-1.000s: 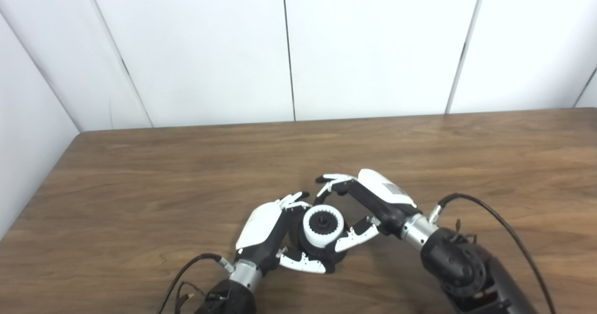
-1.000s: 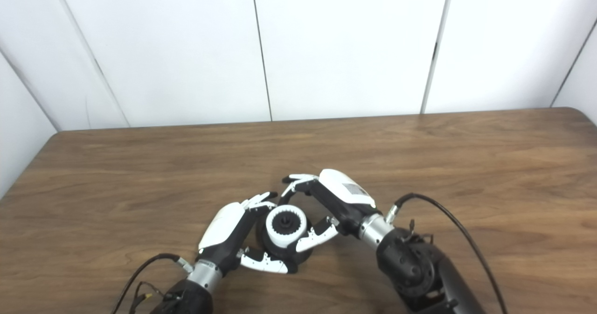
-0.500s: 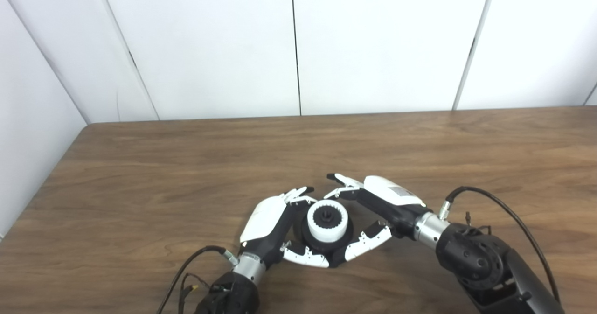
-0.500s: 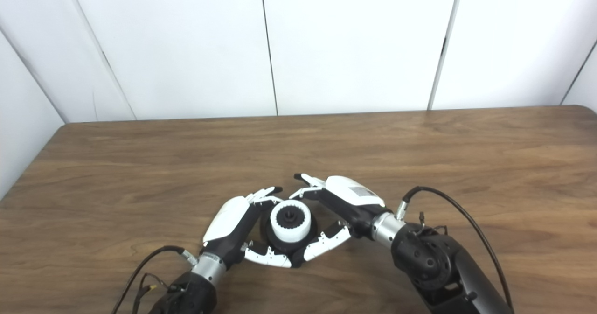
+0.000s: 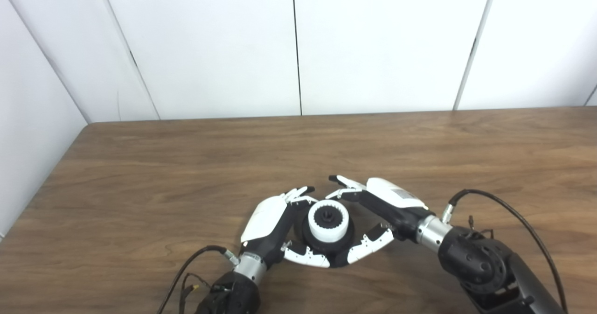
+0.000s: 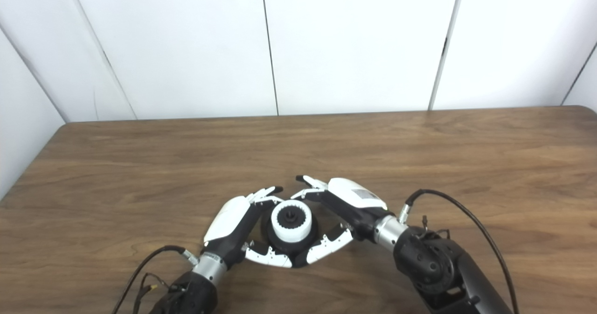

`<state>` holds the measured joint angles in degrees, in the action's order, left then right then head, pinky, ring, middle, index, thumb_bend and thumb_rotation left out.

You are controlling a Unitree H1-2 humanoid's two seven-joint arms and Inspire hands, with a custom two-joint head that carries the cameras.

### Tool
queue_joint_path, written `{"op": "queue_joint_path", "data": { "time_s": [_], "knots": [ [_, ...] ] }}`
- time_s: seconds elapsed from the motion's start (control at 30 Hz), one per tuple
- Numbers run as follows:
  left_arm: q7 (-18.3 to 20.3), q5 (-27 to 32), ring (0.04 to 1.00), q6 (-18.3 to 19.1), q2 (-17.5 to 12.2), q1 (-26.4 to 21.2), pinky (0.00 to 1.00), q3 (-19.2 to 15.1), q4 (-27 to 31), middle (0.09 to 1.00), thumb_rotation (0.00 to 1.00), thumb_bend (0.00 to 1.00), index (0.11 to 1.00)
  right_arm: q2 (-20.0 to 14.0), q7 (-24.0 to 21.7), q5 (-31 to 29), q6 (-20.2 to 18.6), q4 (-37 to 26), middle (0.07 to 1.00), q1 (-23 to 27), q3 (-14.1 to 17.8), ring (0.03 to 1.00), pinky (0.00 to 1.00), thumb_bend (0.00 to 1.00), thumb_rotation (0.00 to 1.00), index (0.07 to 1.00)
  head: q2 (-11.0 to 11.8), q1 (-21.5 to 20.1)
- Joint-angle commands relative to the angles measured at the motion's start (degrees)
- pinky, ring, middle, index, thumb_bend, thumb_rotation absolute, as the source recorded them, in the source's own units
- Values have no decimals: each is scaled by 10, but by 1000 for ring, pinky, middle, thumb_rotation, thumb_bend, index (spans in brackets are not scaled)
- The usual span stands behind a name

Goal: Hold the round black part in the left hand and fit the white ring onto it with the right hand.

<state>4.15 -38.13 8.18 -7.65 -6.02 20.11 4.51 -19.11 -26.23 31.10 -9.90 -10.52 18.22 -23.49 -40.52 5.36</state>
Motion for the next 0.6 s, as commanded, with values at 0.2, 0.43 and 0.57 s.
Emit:
{"op": "queue_joint_path", "data": {
  "time_s": [0.2, 0.43, 0.57],
  "knots": [
    [17, 9, 947, 5, -5, 4, 935, 3, -10, 934, 317, 905, 608, -18, 18, 5, -1, 12, 994, -11, 30, 973, 854, 1000, 454, 1000, -2, -3],
    [19, 12, 954, 5, -7, 2, 953, 1, -11, 937, 321, 904, 609, -17, 23, 8, -7, 10, 979, -18, 44, 948, 823, 1000, 437, 1000, -3, -4],
    [19, 11, 952, 3, -8, 1, 950, 1, -11, 935, 328, 907, 608, -17, 38, 16, -1, 10, 971, -27, 49, 943, 829, 1000, 425, 1000, -4, -6]
  ]
}}
